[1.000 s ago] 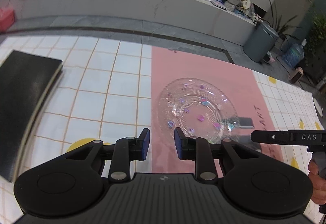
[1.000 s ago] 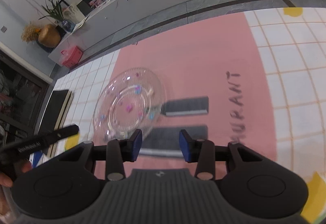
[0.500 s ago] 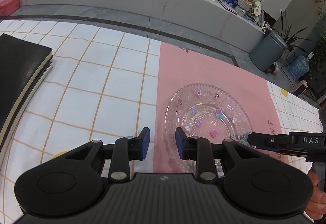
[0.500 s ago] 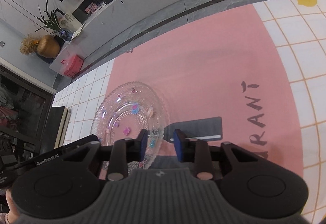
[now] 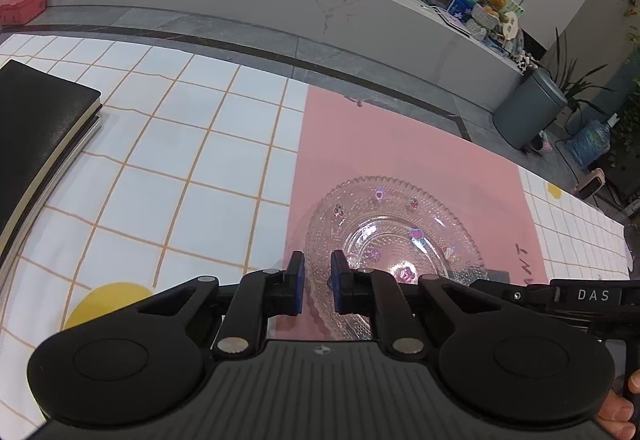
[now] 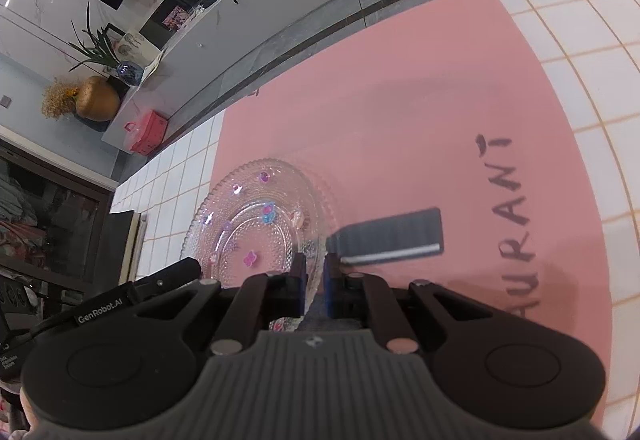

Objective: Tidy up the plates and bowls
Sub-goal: 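Close both grippers on the rim of the glass plate, then carry the glass plate with both grippers over the white plate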

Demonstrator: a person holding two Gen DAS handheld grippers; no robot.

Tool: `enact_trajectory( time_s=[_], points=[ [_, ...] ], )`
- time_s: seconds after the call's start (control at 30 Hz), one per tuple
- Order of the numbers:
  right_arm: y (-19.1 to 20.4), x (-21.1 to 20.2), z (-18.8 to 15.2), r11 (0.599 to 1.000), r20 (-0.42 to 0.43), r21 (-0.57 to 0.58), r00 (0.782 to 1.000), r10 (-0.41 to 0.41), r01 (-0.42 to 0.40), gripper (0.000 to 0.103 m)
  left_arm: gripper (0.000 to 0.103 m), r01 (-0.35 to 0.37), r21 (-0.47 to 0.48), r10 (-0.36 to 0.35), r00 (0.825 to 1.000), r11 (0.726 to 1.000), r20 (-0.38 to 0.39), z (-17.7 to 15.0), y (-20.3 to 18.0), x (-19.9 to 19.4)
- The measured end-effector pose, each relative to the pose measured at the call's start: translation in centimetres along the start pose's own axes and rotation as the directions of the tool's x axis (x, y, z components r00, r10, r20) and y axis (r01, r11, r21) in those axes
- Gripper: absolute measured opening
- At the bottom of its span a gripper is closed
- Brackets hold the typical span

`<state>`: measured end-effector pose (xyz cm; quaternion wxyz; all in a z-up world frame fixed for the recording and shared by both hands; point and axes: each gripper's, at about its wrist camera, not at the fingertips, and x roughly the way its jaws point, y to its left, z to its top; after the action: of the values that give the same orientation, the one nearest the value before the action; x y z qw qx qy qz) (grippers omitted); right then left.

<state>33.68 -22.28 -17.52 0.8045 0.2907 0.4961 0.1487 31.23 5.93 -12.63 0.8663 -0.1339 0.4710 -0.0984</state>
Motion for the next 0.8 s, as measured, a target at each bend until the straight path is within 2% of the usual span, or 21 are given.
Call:
enact_trajectory(
  time_s=[0.3, 0.53, 0.8],
  points=[
    [1.0, -3.5, -1.5, 1.000, 0.012, -0.023, 1.000, 0.009, -0.008, 0.007, 0.014, 0.018, 0.023, -0.018, 1.000, 1.000, 0.005, -1.2, -1.4, -3.6],
    [1.3, -8.6, -3.7, 0.999, 0.041, -0.032, 0.998, 0.041, -0.040, 0.007, 0.014, 0.027, 0.055, -0.029, 0.999, 0.998, 0.029, -2.6, -3.9, -8.3],
    [0.3, -14.7, -7.8, 0.998, 0.074, -0.030, 0.996, 0.059, -0.056, 0.007, 0.014, 0.028, 0.079, -0.031, 0.999, 0.997, 0.035, -6.3, -7.3, -12.9]
  ],
)
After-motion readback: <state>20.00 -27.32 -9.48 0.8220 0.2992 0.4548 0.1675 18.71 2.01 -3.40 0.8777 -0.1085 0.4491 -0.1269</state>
